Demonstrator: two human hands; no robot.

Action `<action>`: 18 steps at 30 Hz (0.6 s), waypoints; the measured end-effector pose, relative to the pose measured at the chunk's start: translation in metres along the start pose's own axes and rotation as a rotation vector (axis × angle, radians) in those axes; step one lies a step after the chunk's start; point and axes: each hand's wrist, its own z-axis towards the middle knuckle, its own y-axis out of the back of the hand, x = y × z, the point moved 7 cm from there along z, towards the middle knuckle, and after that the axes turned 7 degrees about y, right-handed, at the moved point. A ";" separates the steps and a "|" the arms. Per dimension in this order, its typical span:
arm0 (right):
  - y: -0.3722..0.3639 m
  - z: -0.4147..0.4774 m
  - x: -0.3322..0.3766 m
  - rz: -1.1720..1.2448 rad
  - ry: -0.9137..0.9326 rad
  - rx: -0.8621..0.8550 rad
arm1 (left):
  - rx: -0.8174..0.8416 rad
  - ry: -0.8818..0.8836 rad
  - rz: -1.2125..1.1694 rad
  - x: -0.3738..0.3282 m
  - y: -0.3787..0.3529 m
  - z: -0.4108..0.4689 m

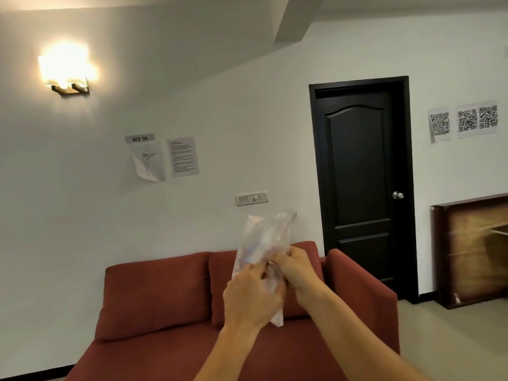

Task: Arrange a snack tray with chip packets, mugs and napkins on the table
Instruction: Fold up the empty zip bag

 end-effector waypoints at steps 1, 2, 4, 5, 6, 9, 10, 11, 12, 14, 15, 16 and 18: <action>0.006 0.002 0.003 0.036 0.035 0.021 | -0.057 0.040 -0.101 0.012 0.010 0.002; 0.011 0.004 0.006 0.056 0.071 0.062 | -0.092 0.100 -0.187 0.029 0.018 0.007; 0.018 0.009 0.012 0.075 0.117 0.176 | 0.053 0.355 -0.404 0.064 0.019 0.022; 0.020 0.011 0.013 0.075 0.117 0.232 | 0.226 0.489 -0.569 0.075 0.012 0.026; 0.020 0.012 0.014 0.073 0.117 0.286 | 0.403 0.560 -0.746 0.078 0.004 0.028; 0.019 0.018 0.015 0.011 0.141 0.397 | 0.726 0.469 -0.981 0.070 -0.003 0.034; 0.019 0.020 0.014 -0.023 0.150 0.411 | 0.746 0.439 -0.978 0.070 -0.004 0.035; 0.020 0.022 0.014 -0.059 0.158 0.414 | 0.735 0.422 -0.956 0.071 -0.004 0.035; 0.022 0.024 0.012 -0.090 0.156 0.412 | 0.701 0.417 -0.935 0.073 -0.005 0.036; 0.027 0.026 0.005 -0.118 0.128 0.398 | 0.596 0.427 -0.901 0.079 -0.006 0.038; 0.029 0.026 0.000 -0.121 0.114 0.388 | 0.554 0.424 -0.879 0.081 -0.006 0.039; 0.030 0.026 -0.005 -0.133 0.109 0.378 | 0.528 0.411 -0.856 0.083 -0.006 0.039; 0.031 0.022 -0.013 -0.205 0.140 0.346 | 0.507 0.386 -0.826 0.084 -0.005 0.038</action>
